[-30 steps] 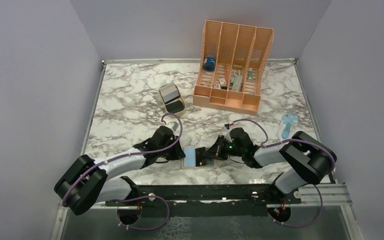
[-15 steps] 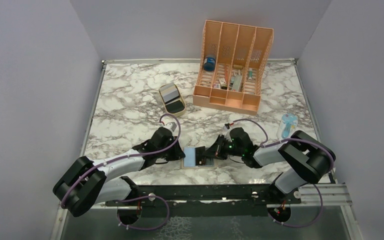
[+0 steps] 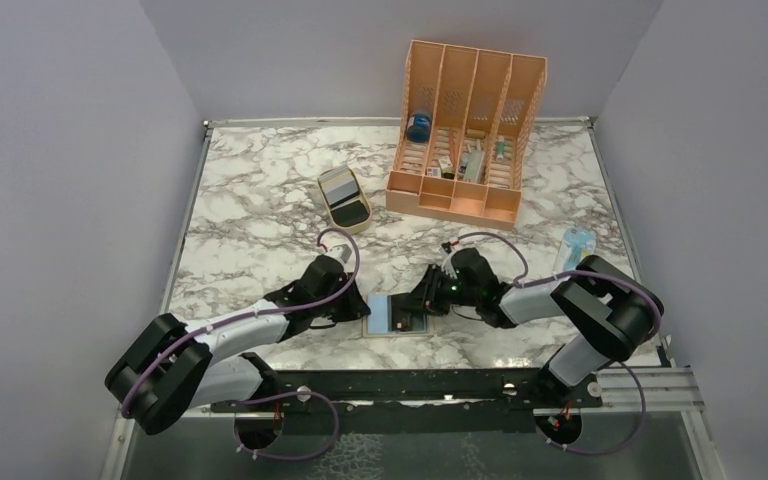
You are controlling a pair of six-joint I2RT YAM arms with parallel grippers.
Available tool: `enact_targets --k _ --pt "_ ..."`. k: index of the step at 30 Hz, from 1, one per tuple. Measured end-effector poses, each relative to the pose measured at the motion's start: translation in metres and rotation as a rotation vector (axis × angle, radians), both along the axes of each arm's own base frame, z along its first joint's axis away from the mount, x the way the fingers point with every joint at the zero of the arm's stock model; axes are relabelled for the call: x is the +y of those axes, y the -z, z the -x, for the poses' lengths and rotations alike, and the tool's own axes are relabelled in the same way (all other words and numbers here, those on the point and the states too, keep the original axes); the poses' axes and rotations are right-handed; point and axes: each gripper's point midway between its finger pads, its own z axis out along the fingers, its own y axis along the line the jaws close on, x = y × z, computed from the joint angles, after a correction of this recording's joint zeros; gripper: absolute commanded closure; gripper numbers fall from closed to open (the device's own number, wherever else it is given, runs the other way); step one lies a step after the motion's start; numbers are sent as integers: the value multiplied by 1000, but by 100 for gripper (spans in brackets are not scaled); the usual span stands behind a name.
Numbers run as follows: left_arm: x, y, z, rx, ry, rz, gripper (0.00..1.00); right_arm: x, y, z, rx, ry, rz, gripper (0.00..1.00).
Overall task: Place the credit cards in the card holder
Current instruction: Insert the credit card into the card holder.
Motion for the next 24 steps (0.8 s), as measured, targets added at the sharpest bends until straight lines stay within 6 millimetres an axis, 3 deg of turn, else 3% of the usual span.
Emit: enact_targets --k 5,14,24 --pt "0 0 0 2 -4 1 80 0 -3 -6 -22 -15 56 67" --pt "0 0 0 0 -8 -1 80 -10 -5 -15 -76 -36 188 67" --pt "1 0 1 -1 -16 7 80 -12 -2 -8 -76 -54 205 80"
